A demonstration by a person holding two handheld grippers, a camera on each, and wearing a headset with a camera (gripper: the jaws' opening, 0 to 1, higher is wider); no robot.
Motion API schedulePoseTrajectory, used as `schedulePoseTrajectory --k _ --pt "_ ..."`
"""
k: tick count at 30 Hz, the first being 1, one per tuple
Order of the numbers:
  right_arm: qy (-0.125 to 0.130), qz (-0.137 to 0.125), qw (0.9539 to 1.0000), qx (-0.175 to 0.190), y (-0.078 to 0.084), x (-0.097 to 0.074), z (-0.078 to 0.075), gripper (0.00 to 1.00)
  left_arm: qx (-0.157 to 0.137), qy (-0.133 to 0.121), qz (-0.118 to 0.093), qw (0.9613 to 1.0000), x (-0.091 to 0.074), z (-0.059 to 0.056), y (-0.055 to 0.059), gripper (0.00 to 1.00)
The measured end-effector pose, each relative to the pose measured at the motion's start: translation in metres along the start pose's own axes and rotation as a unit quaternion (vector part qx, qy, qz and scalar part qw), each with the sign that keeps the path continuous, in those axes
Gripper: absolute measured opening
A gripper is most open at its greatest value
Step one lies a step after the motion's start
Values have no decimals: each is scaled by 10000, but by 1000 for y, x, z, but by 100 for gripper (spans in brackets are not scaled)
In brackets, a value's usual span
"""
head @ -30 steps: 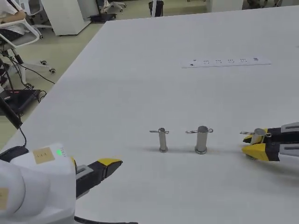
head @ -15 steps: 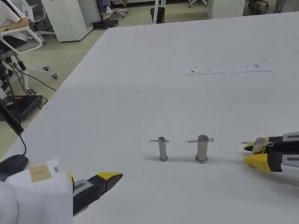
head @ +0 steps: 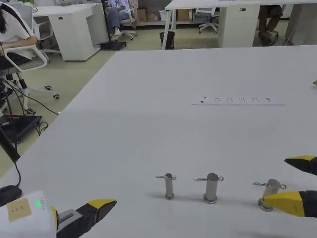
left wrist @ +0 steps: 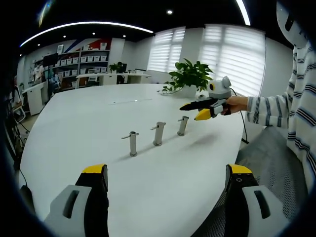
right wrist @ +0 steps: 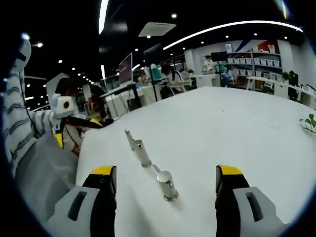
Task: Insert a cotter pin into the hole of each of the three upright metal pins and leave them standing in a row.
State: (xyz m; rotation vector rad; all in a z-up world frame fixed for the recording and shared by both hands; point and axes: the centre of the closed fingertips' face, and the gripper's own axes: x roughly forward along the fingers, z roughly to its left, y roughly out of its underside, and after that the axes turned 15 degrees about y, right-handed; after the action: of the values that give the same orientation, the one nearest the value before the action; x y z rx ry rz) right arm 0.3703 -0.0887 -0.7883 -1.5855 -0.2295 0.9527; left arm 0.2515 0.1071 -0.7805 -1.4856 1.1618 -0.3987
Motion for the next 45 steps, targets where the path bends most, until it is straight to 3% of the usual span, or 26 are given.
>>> schedulePoseTrajectory --k 2,7,16,20,28,38,42,44,45 --pt "-18 185 9996 -221 6 -7 6 78 -97 -33 -88 9999 -1 4 -2 99" --pt "88 305 9995 4 5 -23 18 81 -160 -138 -122 9997 -4 14 -4 99" --pt "325 122 9990 268 -6 -52 33 82 -361 -160 -200 9990 -9 18 -5 99" --pt "513 315 9975 373 2 -64 34 89 -334 -174 -202 9991 -11 18 -5 99" --pt "820 416 9938 631 15 -79 38 90 -431 -188 -225 9986 -21 23 4 99" --pt "1189 436 9870 994 25 -93 44 93 -402 -179 -97 9990 -27 27 9 99" --pt "1376 470 9829 1129 29 -98 44 93 -231 -172 -62 9996 -27 28 9 99" --pt "1413 526 9819 1149 32 -101 47 93 51 -318 15 9995 -30 32 9 99" --pt "1415 561 9817 1148 33 -102 48 93 -34 -273 5 9996 -30 30 10 97"
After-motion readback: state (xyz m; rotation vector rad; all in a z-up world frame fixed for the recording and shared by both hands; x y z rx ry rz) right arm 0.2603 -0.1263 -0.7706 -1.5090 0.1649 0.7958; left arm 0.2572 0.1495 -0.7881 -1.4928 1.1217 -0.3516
